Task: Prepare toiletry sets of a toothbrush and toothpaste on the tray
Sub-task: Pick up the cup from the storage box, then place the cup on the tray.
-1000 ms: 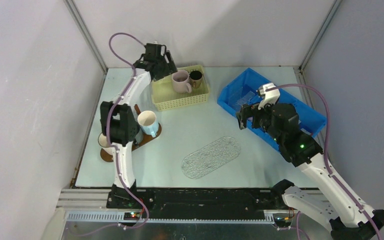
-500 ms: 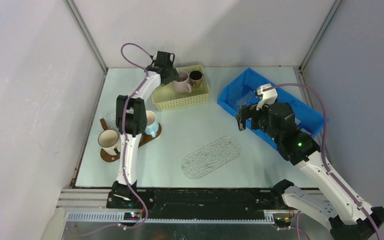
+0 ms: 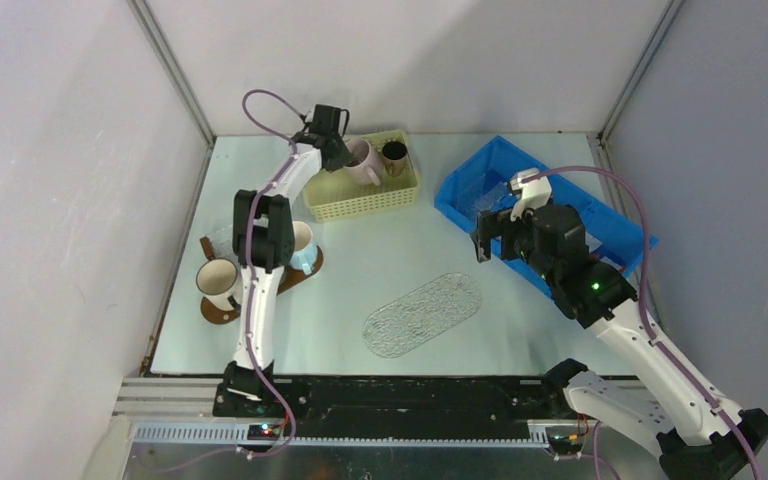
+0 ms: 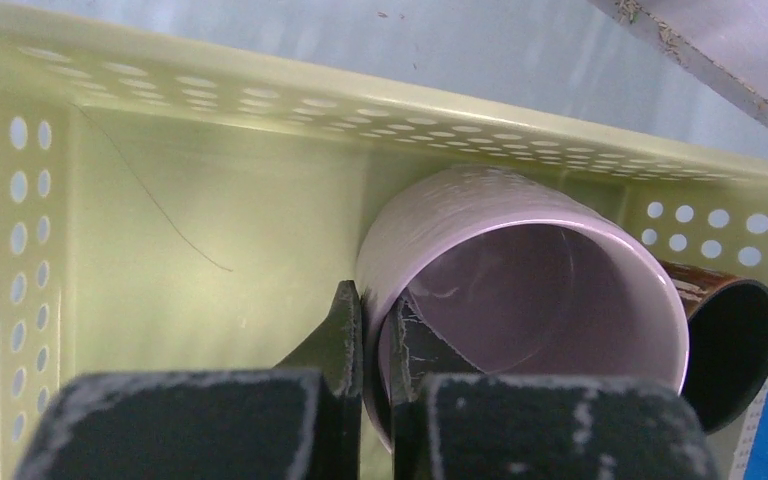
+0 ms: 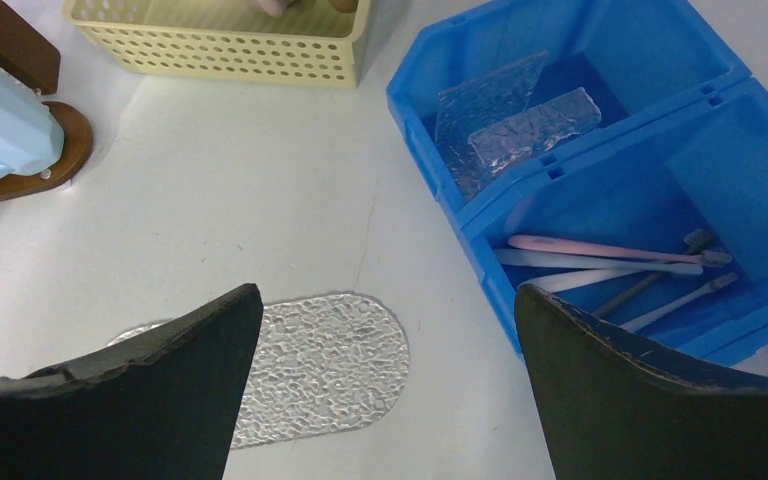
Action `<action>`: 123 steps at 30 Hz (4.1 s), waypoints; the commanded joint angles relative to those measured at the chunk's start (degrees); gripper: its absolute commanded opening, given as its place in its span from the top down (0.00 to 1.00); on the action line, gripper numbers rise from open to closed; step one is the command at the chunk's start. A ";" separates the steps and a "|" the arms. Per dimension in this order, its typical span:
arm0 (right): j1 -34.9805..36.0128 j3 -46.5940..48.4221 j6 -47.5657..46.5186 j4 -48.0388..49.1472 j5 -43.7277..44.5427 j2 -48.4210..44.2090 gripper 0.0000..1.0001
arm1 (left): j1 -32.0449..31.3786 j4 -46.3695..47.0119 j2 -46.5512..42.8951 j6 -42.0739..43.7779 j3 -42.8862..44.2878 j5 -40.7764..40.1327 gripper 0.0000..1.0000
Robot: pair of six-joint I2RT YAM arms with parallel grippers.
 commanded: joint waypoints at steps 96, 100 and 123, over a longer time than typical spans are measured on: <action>14.62 -3.95 38.45 -7.05 0.57 26.67 0.67 | -41.14 7.01 -78.75 -4.97 -69.38 -25.91 0.01; 14.78 -1.63 36.98 -8.99 1.07 29.25 0.92 | -37.68 8.69 -85.10 -0.41 -72.67 -25.08 0.00; 9.94 8.77 -1.53 -14.85 7.93 31.58 1.00 | -27.28 10.65 -97.94 11.11 -77.23 -16.39 0.00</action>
